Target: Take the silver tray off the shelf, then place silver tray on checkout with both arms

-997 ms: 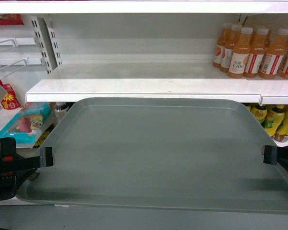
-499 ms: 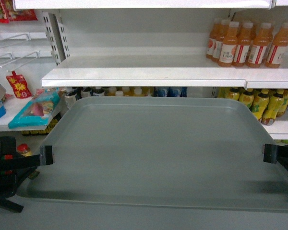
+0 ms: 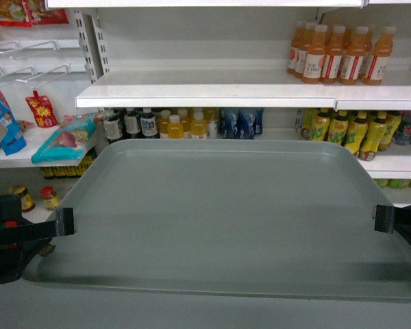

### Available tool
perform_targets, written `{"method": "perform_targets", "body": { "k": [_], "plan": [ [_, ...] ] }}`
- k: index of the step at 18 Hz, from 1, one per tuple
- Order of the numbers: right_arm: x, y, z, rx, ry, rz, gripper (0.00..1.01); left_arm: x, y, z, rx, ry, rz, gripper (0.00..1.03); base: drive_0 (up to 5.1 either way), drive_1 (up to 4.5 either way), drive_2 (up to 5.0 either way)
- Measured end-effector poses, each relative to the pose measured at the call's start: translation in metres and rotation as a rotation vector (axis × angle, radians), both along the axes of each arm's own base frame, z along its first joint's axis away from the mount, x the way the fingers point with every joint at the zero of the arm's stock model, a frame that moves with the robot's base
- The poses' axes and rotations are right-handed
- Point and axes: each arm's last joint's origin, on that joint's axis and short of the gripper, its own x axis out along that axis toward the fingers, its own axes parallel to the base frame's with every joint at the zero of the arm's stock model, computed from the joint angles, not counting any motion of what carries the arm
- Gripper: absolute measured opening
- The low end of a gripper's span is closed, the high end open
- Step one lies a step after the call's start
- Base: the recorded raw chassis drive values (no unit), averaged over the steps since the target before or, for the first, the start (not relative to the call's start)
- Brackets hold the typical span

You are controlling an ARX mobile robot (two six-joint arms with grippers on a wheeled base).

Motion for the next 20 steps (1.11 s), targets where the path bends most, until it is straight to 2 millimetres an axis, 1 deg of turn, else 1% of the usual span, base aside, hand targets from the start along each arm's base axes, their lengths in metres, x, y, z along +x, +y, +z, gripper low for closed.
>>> {"method": "perform_targets", "body": {
  "k": [20],
  "plan": [
    [0.0, -0.0001, -0.0001, 0.0, 0.001, -0.001, 0.03, 0.0, -0.0001, 0.0, 0.0, 0.0, 0.0, 0.03, 0.0, -4.01, 4.1]
  ]
}}
